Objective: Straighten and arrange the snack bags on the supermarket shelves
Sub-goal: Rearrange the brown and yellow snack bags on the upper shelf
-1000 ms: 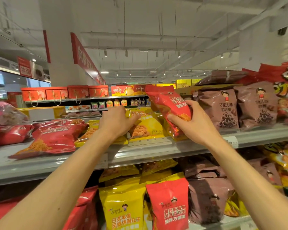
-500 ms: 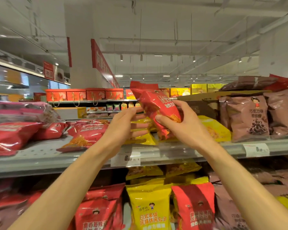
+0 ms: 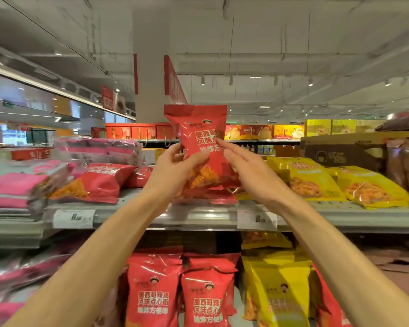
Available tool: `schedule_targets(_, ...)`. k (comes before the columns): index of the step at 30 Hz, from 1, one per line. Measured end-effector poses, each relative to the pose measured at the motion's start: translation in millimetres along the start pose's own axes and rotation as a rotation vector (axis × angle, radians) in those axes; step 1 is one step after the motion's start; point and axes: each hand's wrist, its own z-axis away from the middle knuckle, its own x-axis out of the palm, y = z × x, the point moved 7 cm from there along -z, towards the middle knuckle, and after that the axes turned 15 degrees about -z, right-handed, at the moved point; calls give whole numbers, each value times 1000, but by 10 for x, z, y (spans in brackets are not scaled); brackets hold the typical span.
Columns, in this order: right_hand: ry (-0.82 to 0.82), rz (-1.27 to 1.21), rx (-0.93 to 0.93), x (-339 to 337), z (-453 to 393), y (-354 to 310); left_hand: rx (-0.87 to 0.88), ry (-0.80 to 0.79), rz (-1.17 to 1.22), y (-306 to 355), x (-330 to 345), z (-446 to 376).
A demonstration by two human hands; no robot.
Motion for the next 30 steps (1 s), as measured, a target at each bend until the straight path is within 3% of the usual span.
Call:
schedule_targets(5,-67,25,18,347,-90,103,-66,121,-69,-225,-604,-84)
schedule_targets(11,2,524,-47,309,-181,257,-97,187,-252,-365,-1307,-181)
schedule_targets(15,-121,719,33,496,-166,454,-39,169,-674,-437,-1406,-234)
schedule_targets(18,-114,708,28,477,-156,454,-23,172,-1128,-487,-1400,-232)
schedule_targets(20,-109,721,22,453,-149,430,-11,187,-1311,-495,-1391,-226)
schedule_targets(24,-145,775,11,485,-124,414,105,99,-1282,-490,-1225,-228)
schedule_targets(27,-145,768,9,476,-113,418,53,-51,-1237,-615,-1145,-254)
schedule_targets(30,-140,760,32,456,-121,464,61,-87,-1299,-693,-1111,-258)
